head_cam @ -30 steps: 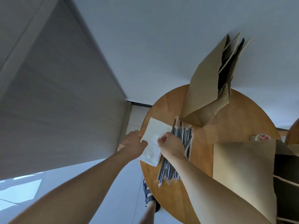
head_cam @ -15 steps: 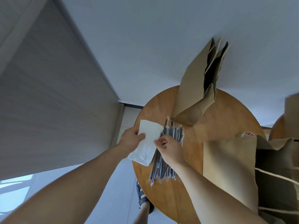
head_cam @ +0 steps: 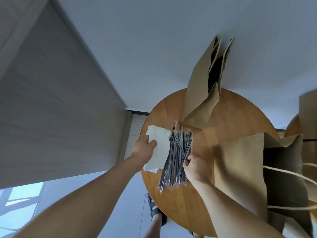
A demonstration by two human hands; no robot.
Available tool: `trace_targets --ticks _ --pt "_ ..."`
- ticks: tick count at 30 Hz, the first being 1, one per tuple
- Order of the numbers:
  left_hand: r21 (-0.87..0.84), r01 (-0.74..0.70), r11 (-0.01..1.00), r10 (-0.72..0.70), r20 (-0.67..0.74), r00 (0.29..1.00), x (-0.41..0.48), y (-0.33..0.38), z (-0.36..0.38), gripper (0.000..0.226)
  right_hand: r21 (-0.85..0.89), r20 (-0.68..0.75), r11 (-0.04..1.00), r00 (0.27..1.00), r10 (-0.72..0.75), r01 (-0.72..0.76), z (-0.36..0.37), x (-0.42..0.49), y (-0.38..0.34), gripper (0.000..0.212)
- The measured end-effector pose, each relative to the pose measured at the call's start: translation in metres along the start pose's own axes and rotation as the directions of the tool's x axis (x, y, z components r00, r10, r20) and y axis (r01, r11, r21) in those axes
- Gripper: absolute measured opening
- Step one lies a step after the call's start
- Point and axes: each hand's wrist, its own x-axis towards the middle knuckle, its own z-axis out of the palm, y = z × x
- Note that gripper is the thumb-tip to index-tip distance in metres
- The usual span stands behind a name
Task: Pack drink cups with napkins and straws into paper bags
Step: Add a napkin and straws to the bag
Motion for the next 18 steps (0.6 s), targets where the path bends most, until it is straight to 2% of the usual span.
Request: trace_targets --ticks 2,4,7,9,13,18 --pt "-0.002 0.007 1.0 -0.007 -0.009 1.0 -0.005 0.002 0.003 0.02 0.073 -0.064 0.997 0.998 -0.027 0.032 -0.013 -0.003 -0.005 0.017" --pt "-0.036 0.002 0.999 -0.002 -0.012 1.0 -0.013 0.01 0.004 0.014 0.226 -0.111 0.969 0.991 -0.07 0.094 -0.034 -0.008 -0.016 0.018" --pt "-0.124 -0.005 0.992 0.004 -0.009 1.0 -0.03 0.036 0.007 0.021 0.51 -0.134 0.837 0.979 -0.153 0.201 -0.071 -0.021 -0.035 0.015" --pt "-0.167 -0.028 0.985 0.029 -0.002 1.0 -0.044 0.057 0.009 0.018 0.602 -0.118 0.763 0.971 -0.206 0.235 -0.094 -0.034 -0.046 0.006" --pt "-0.29 -0.092 0.953 0.114 0.061 0.992 -0.076 0.096 0.01 0.013 0.626 -0.143 0.736 0.965 -0.219 0.26 -0.137 -0.05 -0.05 0.017" --pt "-0.243 -0.261 0.934 0.284 0.062 0.957 -0.116 0.122 0.011 0.007 0.65 -0.156 0.715 0.966 -0.208 0.259 -0.187 -0.068 -0.041 0.015"
